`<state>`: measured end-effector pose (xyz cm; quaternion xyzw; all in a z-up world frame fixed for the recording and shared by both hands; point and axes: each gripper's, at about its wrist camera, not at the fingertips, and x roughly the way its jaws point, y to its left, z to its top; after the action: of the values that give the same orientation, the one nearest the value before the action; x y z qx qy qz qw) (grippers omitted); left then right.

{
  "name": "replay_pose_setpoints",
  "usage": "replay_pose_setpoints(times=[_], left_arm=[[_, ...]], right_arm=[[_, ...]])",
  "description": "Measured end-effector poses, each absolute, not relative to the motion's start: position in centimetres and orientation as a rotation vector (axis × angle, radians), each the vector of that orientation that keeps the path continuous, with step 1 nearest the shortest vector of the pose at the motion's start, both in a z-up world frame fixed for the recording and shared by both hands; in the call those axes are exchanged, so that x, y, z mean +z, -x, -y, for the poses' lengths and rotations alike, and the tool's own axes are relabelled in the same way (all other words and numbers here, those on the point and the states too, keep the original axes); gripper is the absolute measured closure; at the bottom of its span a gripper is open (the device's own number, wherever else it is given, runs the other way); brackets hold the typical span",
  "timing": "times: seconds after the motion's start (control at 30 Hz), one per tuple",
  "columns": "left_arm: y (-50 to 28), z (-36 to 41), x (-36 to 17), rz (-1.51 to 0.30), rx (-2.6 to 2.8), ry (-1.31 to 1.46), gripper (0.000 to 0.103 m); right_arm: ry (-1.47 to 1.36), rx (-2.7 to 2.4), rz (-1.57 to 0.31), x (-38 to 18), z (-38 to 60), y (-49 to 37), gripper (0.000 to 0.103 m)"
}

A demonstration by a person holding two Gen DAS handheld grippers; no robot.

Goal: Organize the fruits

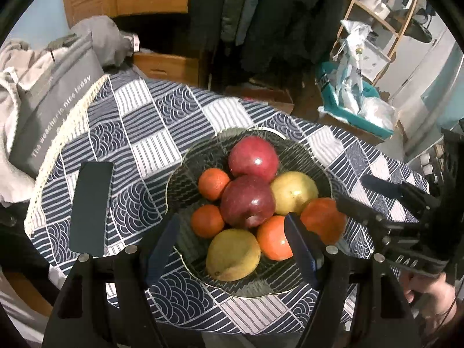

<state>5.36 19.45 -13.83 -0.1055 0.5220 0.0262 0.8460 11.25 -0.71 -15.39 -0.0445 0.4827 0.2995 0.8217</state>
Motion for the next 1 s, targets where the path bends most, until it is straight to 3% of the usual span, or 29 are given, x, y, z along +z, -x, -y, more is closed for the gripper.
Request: replay_pose_setpoints(times=[0.8,1.0], left_arm=[[-3.6,-14.1,-5.6,-0.877,0.020,0.065,0.014],[-2.9,-12.7,-3.9,-0.807,0.031,0.026,0.002]], right_arm=[[0.085,0.394,-0.783,-4.1,8.8,-9.4,0.018],[0.081,0.357,-0.736,-2.3,10.5,-8.5,0.018]])
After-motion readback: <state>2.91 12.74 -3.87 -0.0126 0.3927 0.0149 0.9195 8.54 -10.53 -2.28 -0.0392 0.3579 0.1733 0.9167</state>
